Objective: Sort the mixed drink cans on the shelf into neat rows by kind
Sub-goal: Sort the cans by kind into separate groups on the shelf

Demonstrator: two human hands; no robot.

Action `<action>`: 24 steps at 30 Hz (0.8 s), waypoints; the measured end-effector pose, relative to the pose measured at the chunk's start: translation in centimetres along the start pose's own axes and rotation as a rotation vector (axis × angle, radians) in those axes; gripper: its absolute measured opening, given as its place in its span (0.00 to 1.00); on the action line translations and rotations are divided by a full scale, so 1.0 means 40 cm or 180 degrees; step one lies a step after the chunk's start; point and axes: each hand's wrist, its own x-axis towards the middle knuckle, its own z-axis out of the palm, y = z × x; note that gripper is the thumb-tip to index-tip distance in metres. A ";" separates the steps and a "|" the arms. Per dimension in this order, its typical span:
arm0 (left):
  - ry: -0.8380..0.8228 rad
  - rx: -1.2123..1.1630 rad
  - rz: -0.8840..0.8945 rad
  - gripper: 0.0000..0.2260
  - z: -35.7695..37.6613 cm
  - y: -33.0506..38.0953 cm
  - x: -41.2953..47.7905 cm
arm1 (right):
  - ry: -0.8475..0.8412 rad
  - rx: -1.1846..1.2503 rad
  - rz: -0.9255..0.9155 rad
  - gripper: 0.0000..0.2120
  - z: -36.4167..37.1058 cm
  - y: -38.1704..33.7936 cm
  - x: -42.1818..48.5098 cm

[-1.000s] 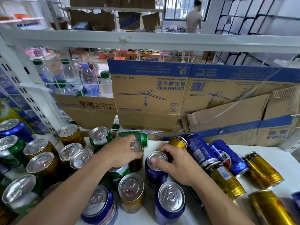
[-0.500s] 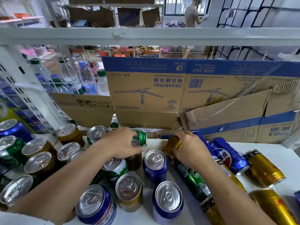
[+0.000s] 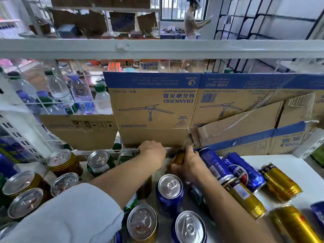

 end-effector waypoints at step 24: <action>0.1255 -0.2043 -0.0198 0.22 0.045 -0.153 -0.090 | 0.0515 -0.0847 -0.1210 0.24 -0.031 0.018 -0.058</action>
